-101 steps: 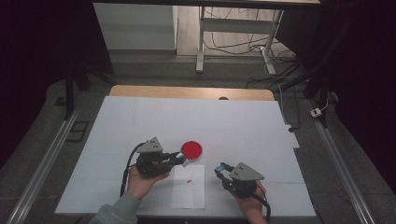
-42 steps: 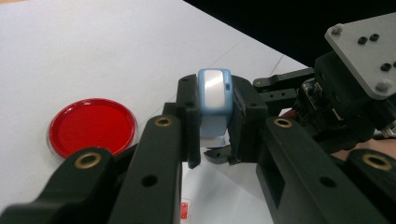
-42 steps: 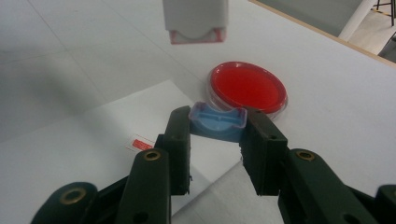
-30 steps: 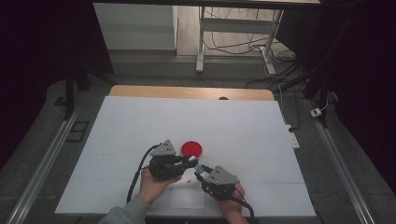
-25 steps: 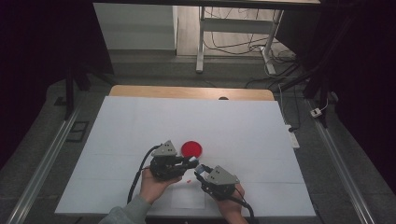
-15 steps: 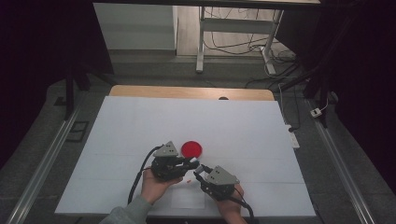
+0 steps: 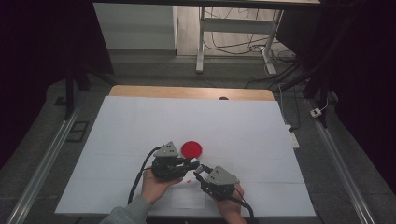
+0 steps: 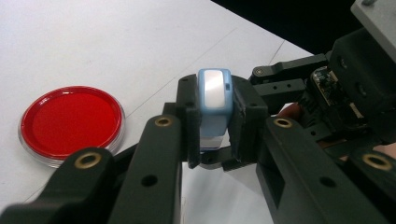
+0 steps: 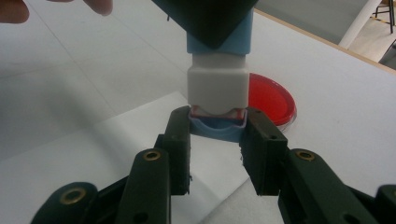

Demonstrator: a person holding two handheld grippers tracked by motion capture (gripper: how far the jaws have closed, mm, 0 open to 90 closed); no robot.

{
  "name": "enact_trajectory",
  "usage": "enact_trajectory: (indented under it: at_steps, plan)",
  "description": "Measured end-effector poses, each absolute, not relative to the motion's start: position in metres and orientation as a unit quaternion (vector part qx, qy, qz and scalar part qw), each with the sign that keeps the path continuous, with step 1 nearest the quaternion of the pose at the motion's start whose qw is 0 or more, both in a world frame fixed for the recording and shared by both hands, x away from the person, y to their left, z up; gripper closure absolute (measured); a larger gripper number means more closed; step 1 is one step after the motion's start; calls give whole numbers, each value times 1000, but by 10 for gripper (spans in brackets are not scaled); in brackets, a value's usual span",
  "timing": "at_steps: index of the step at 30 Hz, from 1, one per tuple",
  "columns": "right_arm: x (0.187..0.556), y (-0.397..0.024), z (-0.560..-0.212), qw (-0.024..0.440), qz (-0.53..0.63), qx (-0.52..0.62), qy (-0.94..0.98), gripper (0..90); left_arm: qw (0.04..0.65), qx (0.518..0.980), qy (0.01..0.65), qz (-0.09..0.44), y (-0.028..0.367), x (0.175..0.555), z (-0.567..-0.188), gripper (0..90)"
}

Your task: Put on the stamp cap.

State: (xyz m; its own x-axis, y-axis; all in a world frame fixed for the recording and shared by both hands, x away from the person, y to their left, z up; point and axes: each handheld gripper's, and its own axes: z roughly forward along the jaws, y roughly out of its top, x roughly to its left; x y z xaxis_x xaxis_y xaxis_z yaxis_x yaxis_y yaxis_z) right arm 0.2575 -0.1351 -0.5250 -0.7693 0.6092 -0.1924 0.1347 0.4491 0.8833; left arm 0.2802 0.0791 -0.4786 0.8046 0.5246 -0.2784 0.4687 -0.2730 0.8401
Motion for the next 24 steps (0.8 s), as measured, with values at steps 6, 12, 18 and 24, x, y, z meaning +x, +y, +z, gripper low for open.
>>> enact_trajectory:
  at_steps: [6, 12, 18, 24]
  plan:
    - [258, -135, -525, 250, 473, 228, 814, 642, 515, 799, 308, 26, 79, 281, -479, 757]
    - [257, -135, -525, 250, 474, 226, 814, 641, 513, 801, 307, 25, 79, 281, -480, 757]
    - [257, -135, -525, 250, 472, 226, 815, 642, 512, 802, 306, 24, 78, 281, -480, 758]
    - [257, -135, -525, 250, 470, 225, 816, 642, 511, 803, 305, 22, 78, 281, -481, 758]
